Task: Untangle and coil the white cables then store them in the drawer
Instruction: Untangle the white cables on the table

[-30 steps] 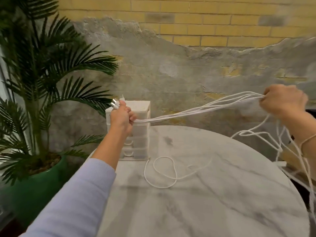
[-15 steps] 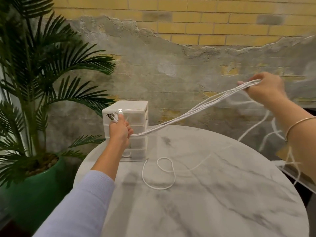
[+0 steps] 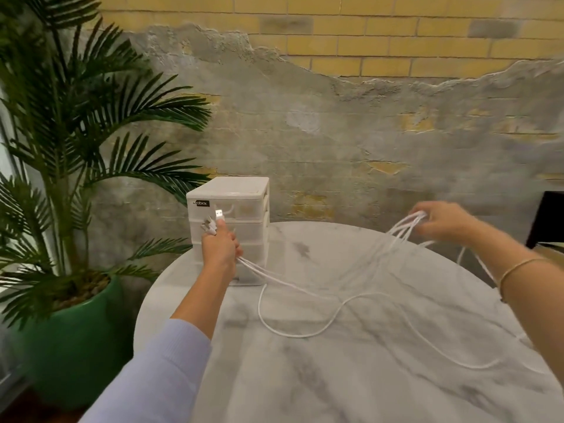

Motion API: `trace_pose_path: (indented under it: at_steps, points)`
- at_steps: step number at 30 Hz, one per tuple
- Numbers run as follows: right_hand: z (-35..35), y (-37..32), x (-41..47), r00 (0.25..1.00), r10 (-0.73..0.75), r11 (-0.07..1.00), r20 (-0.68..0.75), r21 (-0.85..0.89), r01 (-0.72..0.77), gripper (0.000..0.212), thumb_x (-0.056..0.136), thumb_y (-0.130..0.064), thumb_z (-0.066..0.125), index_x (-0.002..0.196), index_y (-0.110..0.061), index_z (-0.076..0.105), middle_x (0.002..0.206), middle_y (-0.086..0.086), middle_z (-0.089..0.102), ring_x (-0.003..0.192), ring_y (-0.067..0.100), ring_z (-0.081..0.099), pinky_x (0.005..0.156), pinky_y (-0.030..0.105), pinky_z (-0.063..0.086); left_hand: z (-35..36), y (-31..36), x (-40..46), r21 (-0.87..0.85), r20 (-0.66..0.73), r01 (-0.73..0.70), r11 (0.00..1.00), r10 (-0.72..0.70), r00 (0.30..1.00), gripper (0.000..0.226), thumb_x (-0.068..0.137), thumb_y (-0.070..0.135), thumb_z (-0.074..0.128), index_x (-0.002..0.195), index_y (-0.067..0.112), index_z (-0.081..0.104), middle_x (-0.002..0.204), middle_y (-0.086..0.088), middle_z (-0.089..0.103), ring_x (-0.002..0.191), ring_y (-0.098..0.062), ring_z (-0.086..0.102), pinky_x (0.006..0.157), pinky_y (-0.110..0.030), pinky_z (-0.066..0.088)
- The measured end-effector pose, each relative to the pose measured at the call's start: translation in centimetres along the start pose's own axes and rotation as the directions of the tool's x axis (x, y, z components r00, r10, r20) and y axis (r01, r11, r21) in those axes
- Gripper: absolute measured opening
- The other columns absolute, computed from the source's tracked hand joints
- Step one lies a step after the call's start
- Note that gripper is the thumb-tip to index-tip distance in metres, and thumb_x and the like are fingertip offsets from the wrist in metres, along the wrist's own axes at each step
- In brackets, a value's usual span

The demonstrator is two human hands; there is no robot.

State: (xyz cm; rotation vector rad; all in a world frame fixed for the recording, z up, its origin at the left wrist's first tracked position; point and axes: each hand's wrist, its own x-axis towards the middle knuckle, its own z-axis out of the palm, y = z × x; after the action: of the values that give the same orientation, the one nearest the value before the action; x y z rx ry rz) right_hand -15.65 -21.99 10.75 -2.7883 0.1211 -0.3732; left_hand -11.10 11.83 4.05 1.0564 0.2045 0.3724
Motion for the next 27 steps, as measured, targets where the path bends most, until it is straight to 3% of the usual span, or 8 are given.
trace_pose_path:
  at_steps: [7,10,12,16,18,22,24,27]
  points:
    - [6.9,-3.4,-0.7,0.938,-0.124,0.991,0.323,-0.005,0.132,0.019,0.078,-0.04,0.072,0.077,-0.023,0.064,0.078,-0.006,0.067,0.068,0.012,0.069,0.069,0.02,0.049,-0.1,-1.3,-0.1,-0.025,0.013,0.035,0.999,-0.034,0.999,0.024,0.101,0.031,0.039,0.082,0.017,0.044,0.059,0.003,0.032,0.038,-0.004,0.027,0.033,-0.015,0.026]
    - [8.6,-5.5,-1.2,0.839,-0.114,0.992,0.532,0.013,0.127,0.033,0.083,-0.052,0.062,0.077,-0.02,0.065,0.083,-0.001,0.068,0.049,0.017,0.064,0.078,0.032,0.055,0.1,-0.5,0.0,-0.101,0.015,0.043,0.994,-0.041,0.999,0.03,0.101,0.031,0.041,0.075,0.017,0.042,0.057,0.003,0.032,0.035,-0.003,0.027,0.032,-0.015,0.024]
    - [10.0,-6.4,-1.6,0.78,-0.092,0.993,0.619,0.001,0.117,0.034,0.088,-0.055,0.054,0.077,-0.023,0.062,0.082,0.001,0.065,0.045,0.02,0.059,0.066,0.029,0.056,0.1,0.4,0.1,-0.204,0.02,0.077,0.976,-0.075,0.997,0.03,0.1,0.029,0.043,0.074,0.015,0.044,0.055,0.004,0.032,0.033,-0.002,0.026,0.033,-0.015,0.022]
    - [13.0,-6.5,-1.7,0.779,-0.084,0.985,0.621,-0.066,0.159,0.017,0.091,-0.033,0.055,0.099,-0.021,0.064,0.085,0.006,0.067,0.047,0.02,0.058,0.044,0.02,0.048,-0.1,2.1,0.4,-0.371,0.044,0.141,0.918,-0.134,0.99,0.028,0.1,0.026,0.044,0.076,0.012,0.048,0.046,0.006,0.034,0.032,-0.003,0.026,0.034,-0.015,0.021]
    - [14.2,-5.9,-1.6,0.778,-0.111,0.972,0.618,-0.097,0.216,0.031,0.083,-0.016,0.059,0.112,-0.025,0.063,0.1,0.005,0.066,0.064,0.022,0.065,0.042,0.02,0.048,0.0,2.7,0.4,-0.416,0.067,0.15,0.897,-0.134,0.989,0.026,0.1,0.025,0.044,0.078,0.011,0.05,0.041,0.007,0.033,0.031,-0.003,0.026,0.032,-0.014,0.02]
    - [15.4,-5.5,-1.0,0.82,-0.149,0.972,0.552,-0.07,0.224,0.016,0.077,-0.015,0.067,0.075,-0.031,0.065,0.077,-0.006,0.063,0.047,0.003,0.055,0.042,0.016,0.042,0.4,3.6,0.1,-0.421,0.094,0.137,0.897,-0.107,0.99,0.028,0.101,0.024,0.041,0.077,0.011,0.048,0.038,0.008,0.033,0.03,-0.003,0.025,0.031,-0.014,0.019]
    - [15.8,-5.6,-0.7,0.84,-0.114,0.967,0.53,-0.134,0.216,0.014,0.079,-0.018,0.065,0.068,-0.027,0.061,0.073,-0.006,0.063,0.057,0.006,0.061,0.05,0.018,0.046,0.5,3.9,0.0,-0.415,0.099,0.138,0.899,-0.107,0.989,0.026,0.1,0.025,0.042,0.08,0.011,0.051,0.041,0.007,0.033,0.03,-0.003,0.025,0.031,-0.014,0.021]
    - [15.6,-5.4,0.0,0.945,-0.017,0.93,0.328,-0.342,0.136,0.014,0.084,-0.018,0.054,0.094,-0.018,0.064,0.103,0.006,0.067,0.093,0.024,0.067,0.071,0.028,0.05,0.5,4.1,0.1,-0.414,0.107,0.134,0.9,-0.098,0.989,0.026,0.1,0.026,0.042,0.081,0.011,0.051,0.045,0.006,0.031,0.031,-0.003,0.024,0.03,-0.014,0.021]
